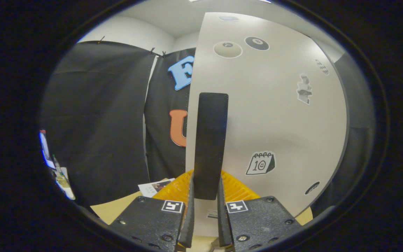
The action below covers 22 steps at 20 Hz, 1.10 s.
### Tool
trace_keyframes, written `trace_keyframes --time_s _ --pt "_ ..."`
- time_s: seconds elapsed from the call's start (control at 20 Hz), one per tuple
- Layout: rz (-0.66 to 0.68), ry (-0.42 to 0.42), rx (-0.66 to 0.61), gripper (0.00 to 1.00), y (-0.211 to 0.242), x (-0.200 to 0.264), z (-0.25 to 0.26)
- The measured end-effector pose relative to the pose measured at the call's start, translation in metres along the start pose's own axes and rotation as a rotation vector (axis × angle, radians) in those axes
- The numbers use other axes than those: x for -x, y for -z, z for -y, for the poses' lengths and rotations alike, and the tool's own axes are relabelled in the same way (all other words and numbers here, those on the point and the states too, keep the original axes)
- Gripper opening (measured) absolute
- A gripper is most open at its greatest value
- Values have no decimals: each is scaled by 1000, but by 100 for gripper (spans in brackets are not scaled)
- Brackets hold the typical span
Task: Open the shoe cabinet door, grab the shoes and put them into the shoe cabinet, then close the shoe cabinet door.
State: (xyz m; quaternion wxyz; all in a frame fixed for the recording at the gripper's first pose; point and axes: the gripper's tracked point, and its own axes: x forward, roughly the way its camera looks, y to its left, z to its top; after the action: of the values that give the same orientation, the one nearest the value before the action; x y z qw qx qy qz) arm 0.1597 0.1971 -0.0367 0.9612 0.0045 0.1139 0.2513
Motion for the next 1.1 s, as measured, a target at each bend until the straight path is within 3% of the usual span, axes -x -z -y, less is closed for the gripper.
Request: trace_keyframes --time_s 0.5,0.85,1.1 --pt "31 -125 54 31 4 47 5" --pt "50 -119 43 31 6 75 14" --pt "77 -161 34 31 7 98 25"
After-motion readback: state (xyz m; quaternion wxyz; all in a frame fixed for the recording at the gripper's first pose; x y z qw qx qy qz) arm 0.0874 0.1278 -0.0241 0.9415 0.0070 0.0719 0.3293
